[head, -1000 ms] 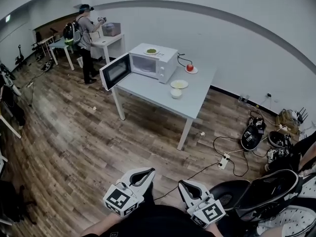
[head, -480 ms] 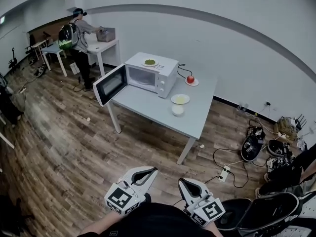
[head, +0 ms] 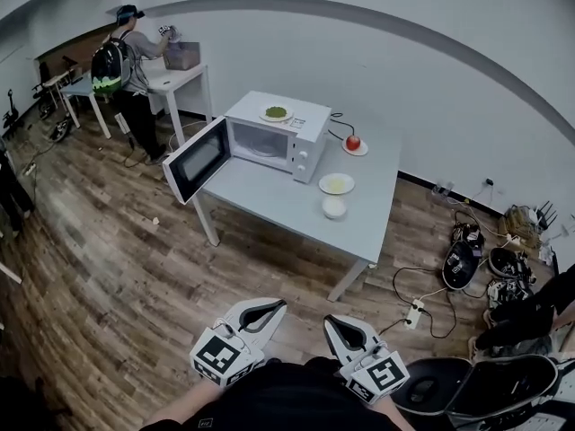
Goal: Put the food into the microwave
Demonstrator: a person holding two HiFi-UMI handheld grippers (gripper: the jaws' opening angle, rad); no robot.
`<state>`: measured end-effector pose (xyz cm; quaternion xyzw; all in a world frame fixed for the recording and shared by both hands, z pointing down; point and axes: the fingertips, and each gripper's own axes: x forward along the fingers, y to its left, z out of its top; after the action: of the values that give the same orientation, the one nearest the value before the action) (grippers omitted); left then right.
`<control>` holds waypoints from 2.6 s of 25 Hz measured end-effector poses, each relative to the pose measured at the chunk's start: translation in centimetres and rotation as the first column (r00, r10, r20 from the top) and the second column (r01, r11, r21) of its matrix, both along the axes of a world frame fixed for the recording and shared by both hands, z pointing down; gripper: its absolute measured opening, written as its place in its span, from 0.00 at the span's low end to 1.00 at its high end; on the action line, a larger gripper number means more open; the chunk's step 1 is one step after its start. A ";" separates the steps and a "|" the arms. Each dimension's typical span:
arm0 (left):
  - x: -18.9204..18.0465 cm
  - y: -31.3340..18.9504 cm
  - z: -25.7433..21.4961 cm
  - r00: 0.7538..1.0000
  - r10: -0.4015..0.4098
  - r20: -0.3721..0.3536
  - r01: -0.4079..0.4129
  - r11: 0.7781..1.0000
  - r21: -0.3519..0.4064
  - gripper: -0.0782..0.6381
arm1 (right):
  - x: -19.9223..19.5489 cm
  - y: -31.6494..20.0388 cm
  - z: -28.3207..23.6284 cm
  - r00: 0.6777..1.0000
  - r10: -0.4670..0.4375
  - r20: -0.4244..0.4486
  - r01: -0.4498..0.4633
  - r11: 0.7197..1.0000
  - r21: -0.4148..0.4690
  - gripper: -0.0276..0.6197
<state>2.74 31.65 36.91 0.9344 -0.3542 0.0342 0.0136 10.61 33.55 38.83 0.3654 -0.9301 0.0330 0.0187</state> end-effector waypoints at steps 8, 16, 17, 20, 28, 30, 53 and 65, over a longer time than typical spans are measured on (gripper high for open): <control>-0.7 -5.3 0.8 0.999 0.004 -0.044 -0.007 0.998 -0.059 0.12 | -1.3 -5.7 0.9 1.000 -0.014 -0.025 0.013 0.999 -0.043 0.07; -2.1 -13.0 1.7 0.999 -0.044 -0.014 0.043 0.997 -0.066 0.12 | -2.2 -14.3 1.6 0.999 -0.038 -0.021 0.037 0.999 -0.038 0.07; -2.2 -14.2 1.7 0.999 -0.049 -0.011 0.048 0.997 -0.066 0.12 | -2.2 -15.6 1.6 0.999 -0.041 -0.020 0.040 0.998 -0.042 0.07; -2.4 -17.6 1.7 0.998 -0.069 0.001 0.069 0.994 -0.087 0.12 | -2.3 -19.6 1.6 0.998 -0.058 -0.024 0.056 0.997 -0.062 0.07; -1.9 -28.5 2.2 0.993 -0.116 -0.011 0.114 0.987 -0.114 0.12 | -2.5 -29.1 2.9 0.989 -0.137 -0.060 0.129 0.985 -0.118 0.07; -1.1 -31.0 2.9 0.992 -0.128 -0.011 0.125 0.983 -0.134 0.12 | -1.6 -31.2 3.5 0.989 -0.140 -0.057 0.131 0.982 -0.135 0.07; 1.1 -43.0 4.2 0.995 0.041 0.093 -0.027 0.989 -0.147 0.12 | 2.6 -45.1 11.0 0.974 0.089 -0.208 -0.140 0.959 -0.245 0.07; -5.0 -50.4 6.4 0.973 0.213 0.090 -0.200 0.971 -0.129 0.12 | -5.0 -50.5 11.0 0.949 0.160 -0.272 -0.238 0.929 -0.282 0.07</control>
<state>-2.21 -18.73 43.33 0.9607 -0.2526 0.1048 0.0471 5.62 -16.99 49.84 0.4520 -0.8616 0.1358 0.1868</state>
